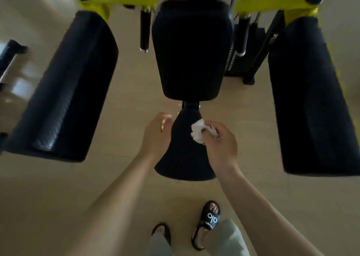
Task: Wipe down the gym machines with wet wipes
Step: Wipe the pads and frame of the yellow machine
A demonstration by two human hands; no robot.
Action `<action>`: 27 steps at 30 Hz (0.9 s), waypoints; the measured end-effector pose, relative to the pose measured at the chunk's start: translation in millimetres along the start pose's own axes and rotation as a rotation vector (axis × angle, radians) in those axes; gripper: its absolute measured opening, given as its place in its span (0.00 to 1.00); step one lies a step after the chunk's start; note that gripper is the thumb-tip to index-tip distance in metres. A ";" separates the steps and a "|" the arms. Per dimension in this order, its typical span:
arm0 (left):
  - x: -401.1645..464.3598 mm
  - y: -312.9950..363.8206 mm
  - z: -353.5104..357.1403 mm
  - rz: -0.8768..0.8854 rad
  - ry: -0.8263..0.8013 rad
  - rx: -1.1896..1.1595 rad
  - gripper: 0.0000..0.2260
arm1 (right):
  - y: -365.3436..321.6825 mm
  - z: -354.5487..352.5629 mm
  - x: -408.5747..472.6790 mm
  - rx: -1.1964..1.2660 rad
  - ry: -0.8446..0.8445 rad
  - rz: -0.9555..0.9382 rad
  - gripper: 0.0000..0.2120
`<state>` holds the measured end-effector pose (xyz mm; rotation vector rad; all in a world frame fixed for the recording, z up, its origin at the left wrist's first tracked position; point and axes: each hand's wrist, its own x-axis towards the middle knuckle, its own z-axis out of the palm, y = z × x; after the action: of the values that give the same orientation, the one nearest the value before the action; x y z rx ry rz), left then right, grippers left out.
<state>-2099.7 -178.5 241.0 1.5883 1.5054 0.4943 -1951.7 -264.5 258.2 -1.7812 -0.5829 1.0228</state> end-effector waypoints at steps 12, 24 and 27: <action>82.1 -227.0 104.9 0.050 0.054 0.011 0.19 | 238.7 100.2 66.8 -0.739 -0.138 -0.686 0.17; 82.8 -235.6 112.6 0.106 0.069 0.100 0.29 | 297.3 131.6 21.2 -1.016 -0.079 -0.943 0.25; 77.5 -237.1 111.8 0.161 0.057 0.148 0.31 | 306.6 120.7 20.3 -1.089 0.045 -1.018 0.22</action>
<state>-2139.9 -166.0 -29.1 1.8348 1.4925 0.5321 -2059.7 -317.2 -49.2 -1.8923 -1.9998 -0.1364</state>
